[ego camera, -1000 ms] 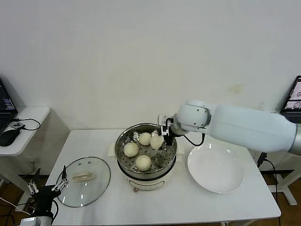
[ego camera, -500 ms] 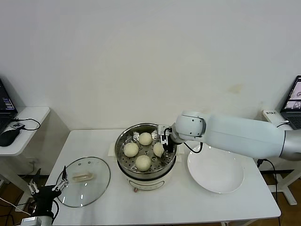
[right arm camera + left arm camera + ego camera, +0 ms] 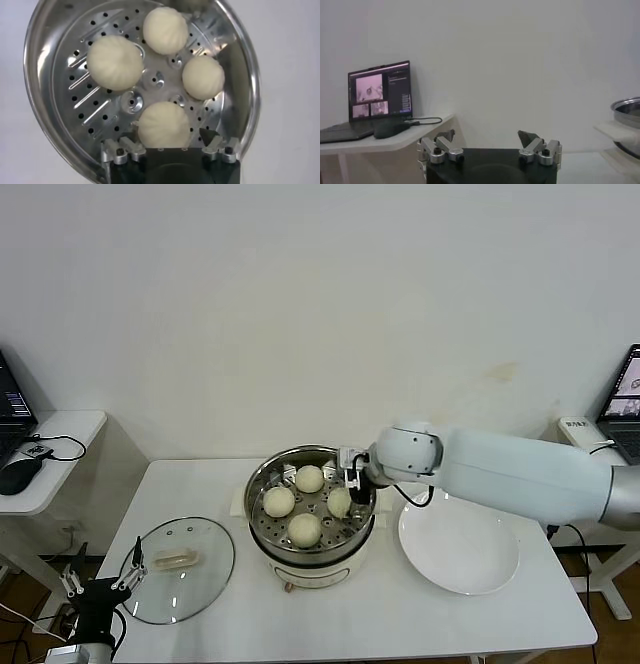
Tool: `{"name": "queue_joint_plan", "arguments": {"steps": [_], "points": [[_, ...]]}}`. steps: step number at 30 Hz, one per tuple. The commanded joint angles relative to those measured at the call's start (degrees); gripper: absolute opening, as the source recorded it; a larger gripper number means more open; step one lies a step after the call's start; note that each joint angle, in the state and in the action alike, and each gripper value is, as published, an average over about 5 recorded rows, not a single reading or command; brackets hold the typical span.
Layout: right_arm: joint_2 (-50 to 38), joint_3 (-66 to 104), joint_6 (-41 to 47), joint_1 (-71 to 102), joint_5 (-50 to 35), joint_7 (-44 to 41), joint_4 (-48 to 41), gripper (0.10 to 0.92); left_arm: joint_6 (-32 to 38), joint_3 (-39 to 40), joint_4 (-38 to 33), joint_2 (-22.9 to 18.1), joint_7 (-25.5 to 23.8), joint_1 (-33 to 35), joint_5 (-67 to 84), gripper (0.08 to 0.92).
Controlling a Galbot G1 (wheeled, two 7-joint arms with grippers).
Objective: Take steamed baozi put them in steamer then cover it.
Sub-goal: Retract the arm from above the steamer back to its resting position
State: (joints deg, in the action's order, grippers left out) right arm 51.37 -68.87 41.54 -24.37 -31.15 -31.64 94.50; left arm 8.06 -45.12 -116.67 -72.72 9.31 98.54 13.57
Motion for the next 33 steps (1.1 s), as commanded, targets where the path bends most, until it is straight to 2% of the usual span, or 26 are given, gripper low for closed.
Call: {"name": "queue_joint_plan", "arguments": {"steps": [1, 6, 9, 12, 15, 20, 26, 33], "points": [[-9.6, 9.7, -1.5, 2.6, -4.6, 8.9, 8.2, 0.822, 0.1, 0.0, 0.2, 0.1, 0.0, -0.1, 0.2, 0.823], [-22.6, 26.0, -8.9, 20.1, -7.6, 22.7, 17.3, 0.823, 0.4, 0.1, 0.6, 0.3, 0.1, -0.1, 0.1, 0.823], [-28.6, 45.7, -17.2, 42.7, -5.9, 27.5, 21.4, 0.823, 0.4, 0.3, 1.3, 0.5, 0.2, -0.2, -0.7, 0.823], [-29.0, 70.8, -26.2, 69.4, -2.9, 30.1, 23.6, 0.823, 0.4, 0.6, 2.4, 0.7, 0.6, -0.5, -2.7, 0.823], [-23.8, 89.3, -34.2, 89.2, 2.1, 30.4, 23.8, 0.823, 0.8, 0.6, 4.2, 1.0, 1.0, -1.4, -9.0, 0.823], [-7.2, 107.9, -46.1, 105.8, 9.1, 27.8, 23.8, 0.822, 2.3, -0.6, 10.0, 2.9, 2.0, -4.0, -29.3, 0.823], [5.0, 118.2, -53.5, 115.3, 12.1, 25.8, 23.9, 0.823, 8.0, -4.9, 16.9, 4.4, 5.5, -4.3, -64.7, 0.823], [14.3, 123.1, -56.1, 119.6, 12.5, 27.3, 23.5, 0.823, 9.0, -4.4, 19.5, 5.6, 5.9, -0.7, -83.9, 0.823]]}}
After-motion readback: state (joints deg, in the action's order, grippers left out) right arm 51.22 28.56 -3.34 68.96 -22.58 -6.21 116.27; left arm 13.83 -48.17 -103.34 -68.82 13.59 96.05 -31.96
